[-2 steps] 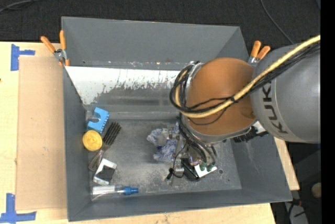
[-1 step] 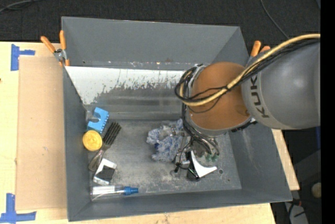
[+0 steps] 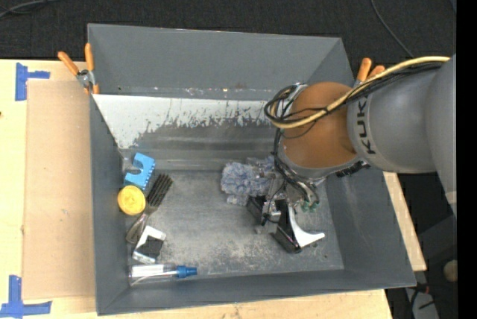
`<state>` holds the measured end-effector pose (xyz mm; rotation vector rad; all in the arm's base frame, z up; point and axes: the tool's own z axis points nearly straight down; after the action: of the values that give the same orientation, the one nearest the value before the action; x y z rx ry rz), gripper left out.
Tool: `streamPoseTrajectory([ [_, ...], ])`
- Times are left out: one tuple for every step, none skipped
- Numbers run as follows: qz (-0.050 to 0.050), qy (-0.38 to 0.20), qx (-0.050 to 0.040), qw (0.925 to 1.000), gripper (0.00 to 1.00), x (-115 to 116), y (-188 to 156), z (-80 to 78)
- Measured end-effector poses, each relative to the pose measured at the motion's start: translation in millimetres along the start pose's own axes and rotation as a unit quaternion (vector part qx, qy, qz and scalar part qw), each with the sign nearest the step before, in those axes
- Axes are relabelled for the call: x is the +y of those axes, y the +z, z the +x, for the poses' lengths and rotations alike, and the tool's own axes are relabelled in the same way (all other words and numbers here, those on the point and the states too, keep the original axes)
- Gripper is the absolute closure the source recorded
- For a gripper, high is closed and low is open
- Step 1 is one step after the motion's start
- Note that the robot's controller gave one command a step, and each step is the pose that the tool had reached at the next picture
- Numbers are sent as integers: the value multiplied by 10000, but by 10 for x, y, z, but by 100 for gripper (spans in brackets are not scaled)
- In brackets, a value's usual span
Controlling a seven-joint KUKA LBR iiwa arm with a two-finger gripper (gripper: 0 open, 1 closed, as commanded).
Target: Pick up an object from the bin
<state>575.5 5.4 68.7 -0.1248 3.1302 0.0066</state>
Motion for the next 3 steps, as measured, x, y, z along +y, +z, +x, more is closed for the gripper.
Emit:
streamPoseTrajectory([
  [-23,36,-44,10000,0,88,-5,-348],
  [-16,4,-4,10000,0,45,-12,-81],
  [-34,47,-67,10000,100,82,-14,-309],
])
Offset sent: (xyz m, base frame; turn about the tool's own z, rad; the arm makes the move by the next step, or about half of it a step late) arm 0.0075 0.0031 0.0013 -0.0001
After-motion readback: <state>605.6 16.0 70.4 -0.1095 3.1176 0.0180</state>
